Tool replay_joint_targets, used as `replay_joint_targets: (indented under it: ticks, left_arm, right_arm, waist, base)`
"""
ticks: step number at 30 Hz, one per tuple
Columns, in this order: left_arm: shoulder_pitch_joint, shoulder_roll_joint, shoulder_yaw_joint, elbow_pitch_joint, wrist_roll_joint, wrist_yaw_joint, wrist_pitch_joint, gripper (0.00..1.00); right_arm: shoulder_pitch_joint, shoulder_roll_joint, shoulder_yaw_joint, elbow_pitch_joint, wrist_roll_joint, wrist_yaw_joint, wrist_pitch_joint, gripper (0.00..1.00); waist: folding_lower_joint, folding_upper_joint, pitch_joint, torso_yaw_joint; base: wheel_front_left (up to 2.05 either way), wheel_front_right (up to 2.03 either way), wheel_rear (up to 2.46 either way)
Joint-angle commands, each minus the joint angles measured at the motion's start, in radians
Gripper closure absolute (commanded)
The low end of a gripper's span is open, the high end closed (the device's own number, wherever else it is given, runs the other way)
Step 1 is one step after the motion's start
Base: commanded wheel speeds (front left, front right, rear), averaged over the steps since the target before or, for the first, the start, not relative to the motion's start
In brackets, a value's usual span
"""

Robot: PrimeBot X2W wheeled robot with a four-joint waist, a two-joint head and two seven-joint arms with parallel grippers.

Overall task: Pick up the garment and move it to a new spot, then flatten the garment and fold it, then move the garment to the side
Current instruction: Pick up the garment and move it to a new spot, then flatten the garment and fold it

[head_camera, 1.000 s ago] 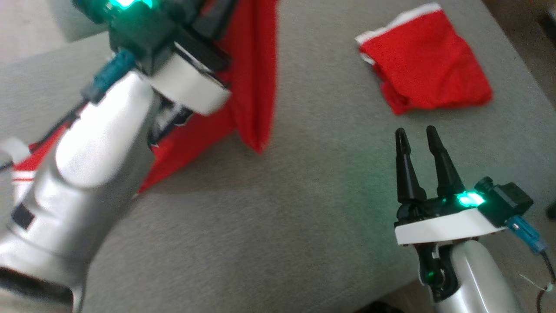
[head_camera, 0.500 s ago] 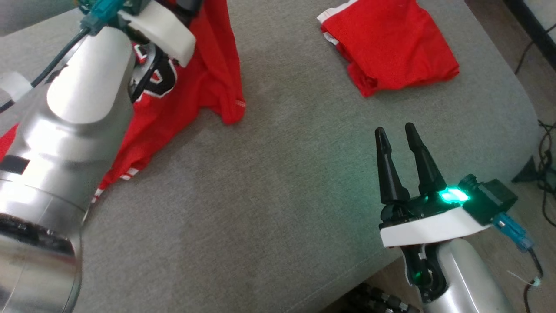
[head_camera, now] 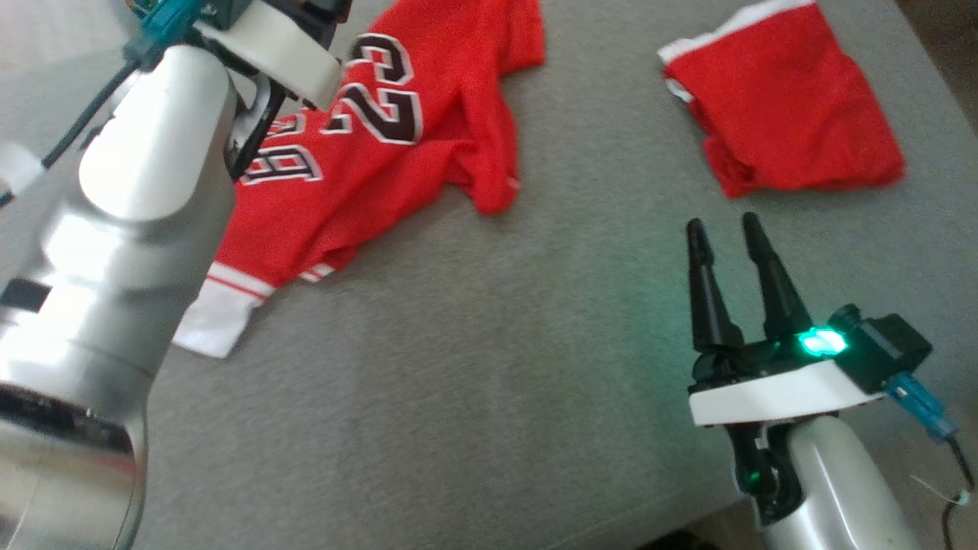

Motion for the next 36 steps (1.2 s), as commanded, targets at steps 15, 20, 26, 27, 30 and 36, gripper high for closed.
replay_joint_targets:
  ticks: [15,20,26,27,30,36]
  left_arm:
    - [0.62,0.087,0.257,-0.473,-0.078,0.185,-0.005,0.0]
    - [0.836,0.033,0.327,-0.581,-0.086,0.237,-0.005,0.0]
    - [0.987,-0.066,0.398,-0.644,-0.062,0.247,-0.005,0.0]
    - [0.994,-0.076,0.402,-0.647,-0.051,0.24,-0.005,0.0]
    - [0.996,-0.092,0.403,-0.649,-0.03,0.219,-0.005,0.0]
    - [0.963,-0.125,0.415,-0.64,0.015,0.178,-0.005,0.0]
  right_arm:
    - [0.056,-0.005,-0.125,0.017,-0.116,0.007,-0.011,0.0]
    - [0.086,-0.005,-0.14,0.038,-0.133,0.007,-0.011,0.0]
    - [0.103,-0.005,-0.149,0.054,-0.145,0.007,-0.011,0.0]
    - [0.101,-0.005,-0.149,0.055,-0.149,0.007,-0.011,0.0]
    - [0.093,-0.005,-0.149,0.058,-0.16,0.007,-0.011,0.0]
    - [0.025,-0.005,-0.142,0.139,-0.231,0.007,0.0,0.0]
  waist:
    - [0.0,0.0,-0.172,0.316]
    - [0.0,0.0,-0.195,0.349]
    - [0.0,0.0,-0.203,0.367]
    - [0.0,0.0,-0.201,0.371]
    - [0.0,0.0,-0.194,0.382]
    - [0.0,0.0,-0.153,0.41]
  base:
    - [0.0,0.0,0.0]
    - [0.0,0.0,0.0]
    - [0.0,0.0,0.0]
    - [0.0,0.0,0.0]
    - [0.0,0.0,0.0]
    - [0.0,0.0,0.0]
